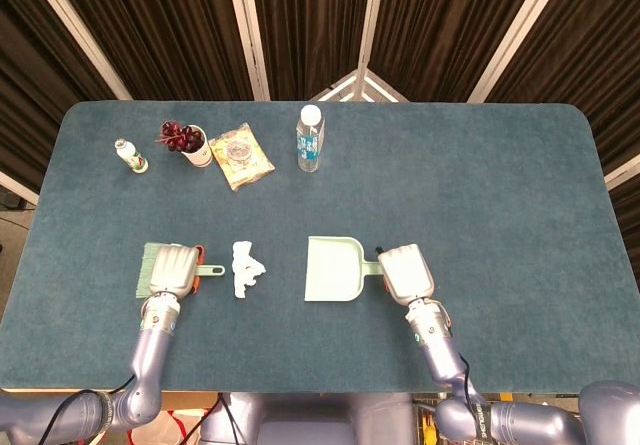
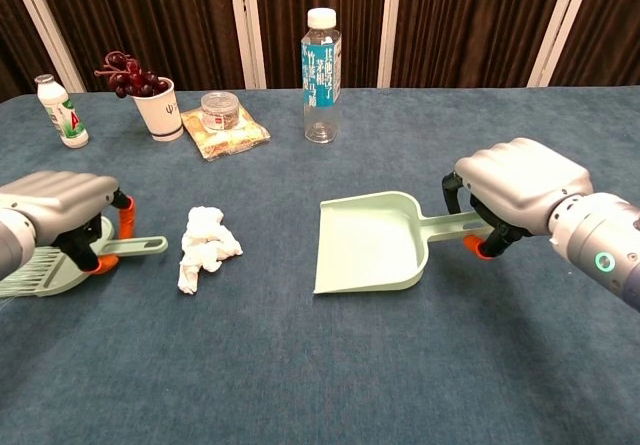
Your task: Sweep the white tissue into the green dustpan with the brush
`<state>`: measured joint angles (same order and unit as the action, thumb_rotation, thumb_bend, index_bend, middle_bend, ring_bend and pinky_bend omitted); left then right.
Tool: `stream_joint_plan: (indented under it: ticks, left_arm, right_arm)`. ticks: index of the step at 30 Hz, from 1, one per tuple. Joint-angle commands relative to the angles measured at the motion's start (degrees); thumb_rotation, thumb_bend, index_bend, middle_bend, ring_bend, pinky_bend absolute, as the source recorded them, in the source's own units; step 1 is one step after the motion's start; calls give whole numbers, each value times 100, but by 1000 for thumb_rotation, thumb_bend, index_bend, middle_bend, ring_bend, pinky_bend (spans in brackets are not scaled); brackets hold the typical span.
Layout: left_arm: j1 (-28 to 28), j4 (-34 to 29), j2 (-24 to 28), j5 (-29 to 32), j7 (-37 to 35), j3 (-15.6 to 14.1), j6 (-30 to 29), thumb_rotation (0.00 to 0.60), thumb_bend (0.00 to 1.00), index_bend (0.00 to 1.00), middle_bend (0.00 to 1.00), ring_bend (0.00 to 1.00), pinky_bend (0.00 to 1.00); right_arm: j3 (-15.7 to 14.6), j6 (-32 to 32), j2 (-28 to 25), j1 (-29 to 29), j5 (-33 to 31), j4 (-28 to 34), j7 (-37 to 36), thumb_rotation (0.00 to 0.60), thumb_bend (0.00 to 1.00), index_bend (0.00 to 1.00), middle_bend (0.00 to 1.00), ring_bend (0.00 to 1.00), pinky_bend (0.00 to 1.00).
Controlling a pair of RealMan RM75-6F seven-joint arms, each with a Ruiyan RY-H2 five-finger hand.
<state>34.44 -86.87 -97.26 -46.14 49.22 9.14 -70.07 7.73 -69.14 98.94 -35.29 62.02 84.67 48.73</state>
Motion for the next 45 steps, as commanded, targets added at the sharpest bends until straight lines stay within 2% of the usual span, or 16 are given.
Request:
stream_joint_plan:
  ticks: [1, 10, 23, 36, 45]
  left_arm:
    - [-42, -76, 18, -256, -260, 1, -83, 600, 659, 757, 1000, 1000, 1000]
    - [-90, -341, 110, -600, -612, 9, -192, 600, 671, 773, 1000, 1000, 1000]
    - [-76, -778, 127, -713, -868, 183, -306, 600, 675, 787, 1000, 1000, 1000]
    - [72, -817, -520, -805, -1256, 379, -334, 600, 675, 790, 1000, 1000, 1000]
    - [187, -630, -1134, -1341, -1575, 346, -500, 600, 675, 790, 1000, 1000, 1000]
  right_arm:
    - [-11, -9, 10, 3, 2, 4, 21, 600, 454, 595, 818, 803, 860]
    - [-58, -83, -9, 21, 29, 110, 170, 600, 456, 595, 818, 803, 859]
    - [-100, -327, 73, 56, 86, 355, 517, 600, 458, 595, 818, 803, 859]
    - [-48, -401, 153, 15, 32, 411, 809, 600, 460, 595, 818, 803, 860]
    - [-101, -395, 170, 58, 24, 361, 769, 600, 460, 595, 818, 803, 860]
